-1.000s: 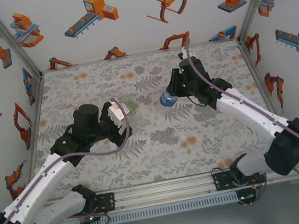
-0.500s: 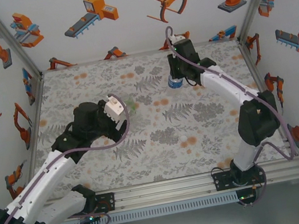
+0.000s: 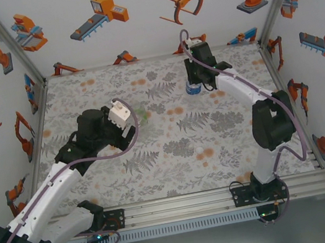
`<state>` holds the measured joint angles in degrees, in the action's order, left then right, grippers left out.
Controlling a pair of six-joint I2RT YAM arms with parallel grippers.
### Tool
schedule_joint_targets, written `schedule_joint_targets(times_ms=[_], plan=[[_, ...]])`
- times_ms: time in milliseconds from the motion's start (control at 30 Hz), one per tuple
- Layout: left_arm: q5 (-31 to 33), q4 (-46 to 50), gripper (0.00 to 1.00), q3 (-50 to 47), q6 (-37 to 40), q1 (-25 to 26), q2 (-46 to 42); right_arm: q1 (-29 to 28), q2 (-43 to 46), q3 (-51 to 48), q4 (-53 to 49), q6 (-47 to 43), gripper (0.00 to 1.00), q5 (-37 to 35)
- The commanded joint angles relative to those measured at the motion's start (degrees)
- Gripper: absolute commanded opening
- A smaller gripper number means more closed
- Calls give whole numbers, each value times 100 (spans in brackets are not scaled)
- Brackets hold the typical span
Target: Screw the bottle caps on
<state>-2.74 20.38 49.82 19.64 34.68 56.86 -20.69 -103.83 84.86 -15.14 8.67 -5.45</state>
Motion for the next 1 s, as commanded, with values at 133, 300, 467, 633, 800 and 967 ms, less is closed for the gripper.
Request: schedule_joint_targets(times_ms=[133, 300, 467, 633, 800, 967], plan=[[-43, -112, 79, 80, -74, -52, -130, 27, -50, -223, 301, -98, 20, 30], [-55, -113, 79, 71, -75, -49, -170, 29, -47, -220, 268, -94, 33, 47], [-82, -116, 79, 63, -85, -49, -219, 27, 94, -81, 143, -142, 47, -25], [-94, -101, 80, 62, -107, -53, -276, 25, 296, 226, -234, -217, 53, -62], [-108, -122, 80, 54, -153, -53, -415, 21, 656, 295, -468, -212, 54, 41], [54, -135, 81, 71, -266, -49, -512, -50, 1114, 75, -482, -92, 53, 369]])
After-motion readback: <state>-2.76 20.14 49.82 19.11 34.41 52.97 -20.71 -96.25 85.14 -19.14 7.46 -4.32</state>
